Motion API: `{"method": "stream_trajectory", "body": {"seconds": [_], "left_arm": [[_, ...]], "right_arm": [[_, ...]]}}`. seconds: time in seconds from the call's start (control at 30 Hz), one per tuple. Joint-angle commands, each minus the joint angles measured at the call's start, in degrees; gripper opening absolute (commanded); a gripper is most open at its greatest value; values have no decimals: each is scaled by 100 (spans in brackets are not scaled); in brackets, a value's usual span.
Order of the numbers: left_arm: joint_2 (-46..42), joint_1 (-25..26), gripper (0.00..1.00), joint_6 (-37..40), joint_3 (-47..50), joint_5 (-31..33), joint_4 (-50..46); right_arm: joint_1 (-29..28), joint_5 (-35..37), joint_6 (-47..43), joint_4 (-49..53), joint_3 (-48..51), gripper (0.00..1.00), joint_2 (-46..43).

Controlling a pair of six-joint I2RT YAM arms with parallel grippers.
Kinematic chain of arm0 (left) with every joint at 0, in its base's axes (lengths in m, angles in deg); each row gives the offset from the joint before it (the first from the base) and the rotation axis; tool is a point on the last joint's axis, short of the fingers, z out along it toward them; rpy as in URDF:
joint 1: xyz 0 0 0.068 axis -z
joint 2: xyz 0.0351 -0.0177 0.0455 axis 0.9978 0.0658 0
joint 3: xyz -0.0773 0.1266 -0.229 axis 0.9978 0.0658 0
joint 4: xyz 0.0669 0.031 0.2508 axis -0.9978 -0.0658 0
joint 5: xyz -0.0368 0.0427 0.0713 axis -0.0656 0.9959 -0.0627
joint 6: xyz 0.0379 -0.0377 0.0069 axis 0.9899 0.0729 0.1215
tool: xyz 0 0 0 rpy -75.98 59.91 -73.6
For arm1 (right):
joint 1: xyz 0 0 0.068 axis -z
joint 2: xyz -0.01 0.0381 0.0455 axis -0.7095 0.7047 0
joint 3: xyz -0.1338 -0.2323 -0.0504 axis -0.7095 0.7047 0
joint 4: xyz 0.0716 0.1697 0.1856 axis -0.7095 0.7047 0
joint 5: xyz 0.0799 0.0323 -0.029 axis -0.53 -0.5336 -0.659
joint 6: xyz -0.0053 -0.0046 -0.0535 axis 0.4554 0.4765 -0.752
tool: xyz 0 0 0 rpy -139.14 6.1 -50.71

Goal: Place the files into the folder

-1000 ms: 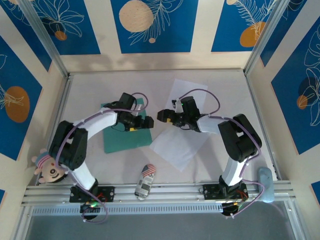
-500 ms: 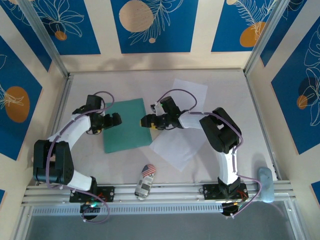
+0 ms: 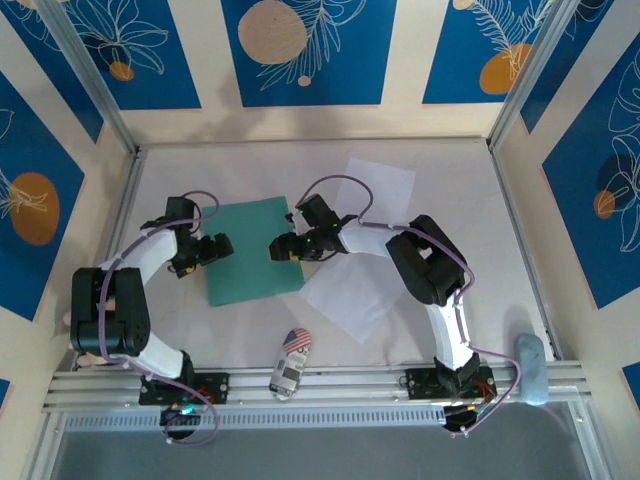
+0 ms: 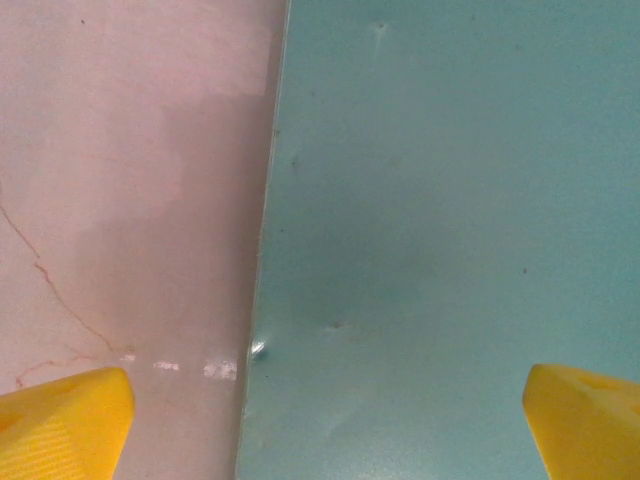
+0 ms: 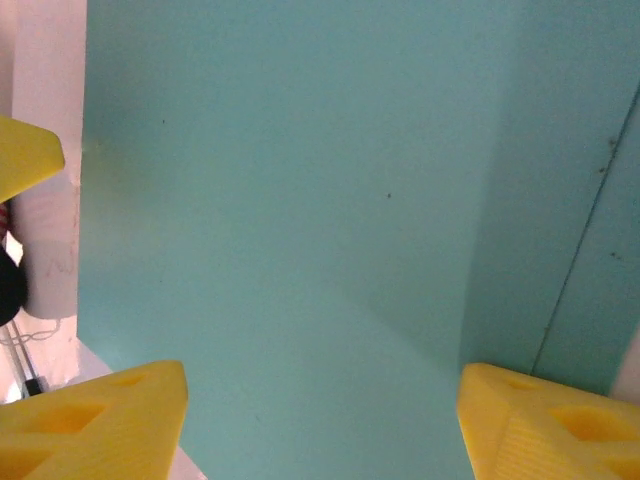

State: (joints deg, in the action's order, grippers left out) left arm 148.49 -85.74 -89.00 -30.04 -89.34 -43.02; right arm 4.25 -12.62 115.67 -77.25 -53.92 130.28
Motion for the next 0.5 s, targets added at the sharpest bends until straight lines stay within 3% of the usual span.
{"method": "stream_trajectory", "body": {"seconds": [0.0,0.47], "left_arm": [[111,-67,100,1,48,-87,124],[279,-69,96,-47,31,-320,252]], "right_arm": [[-35,496,-139,459,-22,73,-40],[-190,1136,-211,197,485,73,-605]]}}
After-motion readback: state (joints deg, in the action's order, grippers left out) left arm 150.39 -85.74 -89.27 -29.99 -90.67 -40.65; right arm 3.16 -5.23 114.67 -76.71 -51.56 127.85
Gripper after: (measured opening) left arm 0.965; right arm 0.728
